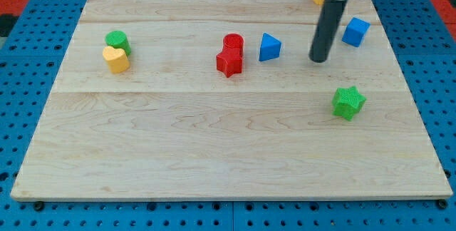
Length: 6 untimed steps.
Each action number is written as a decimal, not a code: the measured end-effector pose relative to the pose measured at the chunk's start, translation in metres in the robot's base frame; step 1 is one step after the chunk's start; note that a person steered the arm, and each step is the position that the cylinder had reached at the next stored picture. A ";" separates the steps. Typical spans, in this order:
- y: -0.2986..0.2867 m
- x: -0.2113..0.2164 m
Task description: Push the blue cube towards blue triangle
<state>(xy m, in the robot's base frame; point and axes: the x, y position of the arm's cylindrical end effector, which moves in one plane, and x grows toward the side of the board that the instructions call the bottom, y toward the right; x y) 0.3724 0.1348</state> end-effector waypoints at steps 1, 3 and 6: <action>-0.028 -0.020; -0.111 -0.036; 0.107 0.013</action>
<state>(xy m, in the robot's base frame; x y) 0.3850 0.2416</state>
